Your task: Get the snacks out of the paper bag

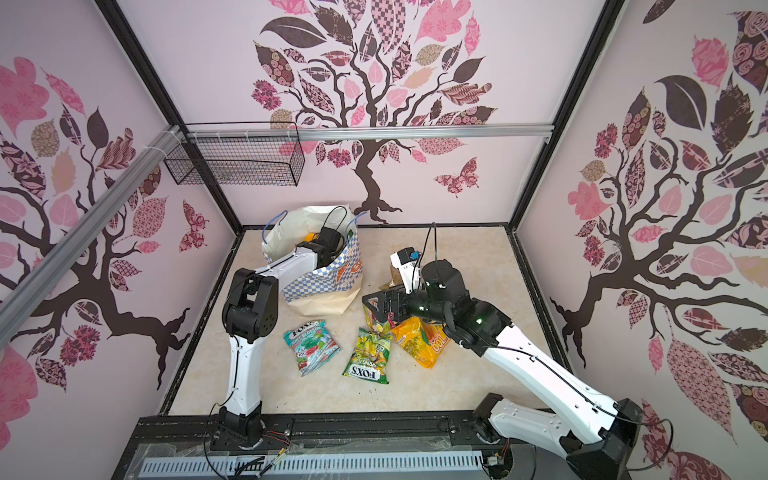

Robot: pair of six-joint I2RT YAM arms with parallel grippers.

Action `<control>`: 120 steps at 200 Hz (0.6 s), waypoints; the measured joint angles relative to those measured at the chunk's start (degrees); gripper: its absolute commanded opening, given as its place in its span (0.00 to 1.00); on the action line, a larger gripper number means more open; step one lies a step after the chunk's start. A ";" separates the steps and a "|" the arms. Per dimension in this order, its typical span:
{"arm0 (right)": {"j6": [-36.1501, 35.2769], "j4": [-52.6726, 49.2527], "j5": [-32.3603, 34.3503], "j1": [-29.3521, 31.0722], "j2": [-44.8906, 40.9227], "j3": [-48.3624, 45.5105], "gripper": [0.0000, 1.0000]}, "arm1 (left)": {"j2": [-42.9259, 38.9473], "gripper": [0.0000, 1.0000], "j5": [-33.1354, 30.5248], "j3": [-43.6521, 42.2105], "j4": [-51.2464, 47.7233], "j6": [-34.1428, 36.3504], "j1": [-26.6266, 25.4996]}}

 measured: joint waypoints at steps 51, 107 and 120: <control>0.02 -0.02 0.00 0.00 0.00 0.00 1.00 | 0.39 0.13 -0.33 -0.15 0.83 0.00 0.59; 0.20 -0.02 -0.02 0.00 0.00 -0.02 1.00 | 0.28 0.00 0.59 -0.55 1.31 -0.15 0.61; 0.22 -0.02 0.00 0.00 0.00 -0.02 0.99 | -0.04 0.00 0.68 -0.96 1.57 -0.15 0.61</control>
